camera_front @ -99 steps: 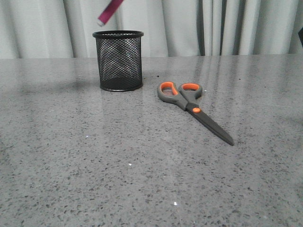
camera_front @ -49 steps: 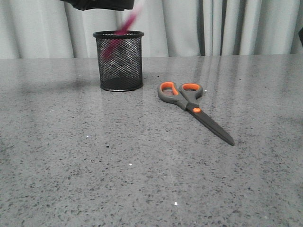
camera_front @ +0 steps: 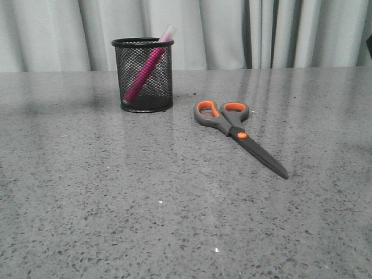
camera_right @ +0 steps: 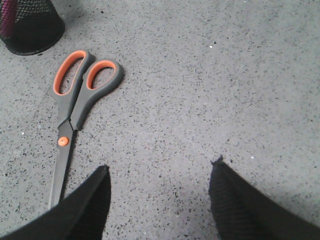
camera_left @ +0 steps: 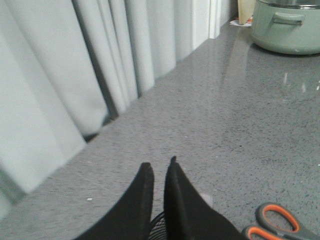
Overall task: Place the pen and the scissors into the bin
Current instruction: 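Lower the right gripper onto the scissors handles and close it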
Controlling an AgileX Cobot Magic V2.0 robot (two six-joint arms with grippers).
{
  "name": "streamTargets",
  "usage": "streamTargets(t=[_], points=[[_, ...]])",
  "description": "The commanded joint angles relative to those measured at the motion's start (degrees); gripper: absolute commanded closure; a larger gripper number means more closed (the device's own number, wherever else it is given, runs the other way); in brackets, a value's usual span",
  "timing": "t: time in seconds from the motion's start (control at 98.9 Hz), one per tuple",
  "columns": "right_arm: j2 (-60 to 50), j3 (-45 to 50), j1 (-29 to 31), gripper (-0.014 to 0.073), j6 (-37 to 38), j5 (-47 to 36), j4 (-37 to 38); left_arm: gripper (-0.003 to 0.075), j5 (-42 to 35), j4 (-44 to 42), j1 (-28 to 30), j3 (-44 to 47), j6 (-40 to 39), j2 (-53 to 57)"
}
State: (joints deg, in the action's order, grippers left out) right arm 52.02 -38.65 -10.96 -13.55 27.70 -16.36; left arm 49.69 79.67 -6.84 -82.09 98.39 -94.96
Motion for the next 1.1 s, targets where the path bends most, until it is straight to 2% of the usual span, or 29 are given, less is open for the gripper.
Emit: streamTargets(t=[0.0, 0.091, 0.162, 0.384, 0.475, 0.606, 0.768, 1.001, 1.092], points=[[-0.19, -1.93, -0.08, 0.0202, -0.46, -2.71, -0.46, 0.0740, 1.65, -1.14, 1.37, -1.68, -4.40, 6.22], [0.25, -1.97, -1.64, 0.0202, -0.46, -2.71, -0.58, 0.0740, -0.12, -4.53, 2.42, -0.43, -9.83, 9.58], [1.22, -2.50, -3.83, 0.0202, -0.57, -2.61, -0.67, 0.0740, -3.70, -5.65, 2.70, 2.95, -10.75, 12.60], [6.80, -8.49, -11.86, 0.0202, -3.78, -2.28, -0.55, 0.0740, -25.82, -3.90, 2.58, 21.26, -10.27, 25.68], [11.02, -12.37, -12.98, 0.0202, -3.78, 0.41, -0.33, 0.0740, -30.86, -2.33, 3.07, 27.97, -10.27, 30.54], [19.04, -19.54, -12.98, 0.0202, -3.78, 8.60, 0.85, 0.0739, -30.98, -2.16, 3.46, 34.62, -10.27, 35.81], [28.79, -29.29, -12.98, 0.0202, -2.49, 18.82, 0.84, 0.0739, -30.98, -2.07, 3.46, 38.58, -10.27, 39.90], [38.50, -38.28, -13.22, 0.0202, 1.12, 24.85, 1.46, 0.0739, -30.87, -1.25, 3.46, 38.96, -10.27, 40.82], [40.60, -40.36, -14.43, 0.0202, 3.11, 25.97, 3.87, 0.0739, -30.87, -1.25, 3.46, 38.96, -10.27, 40.82]])
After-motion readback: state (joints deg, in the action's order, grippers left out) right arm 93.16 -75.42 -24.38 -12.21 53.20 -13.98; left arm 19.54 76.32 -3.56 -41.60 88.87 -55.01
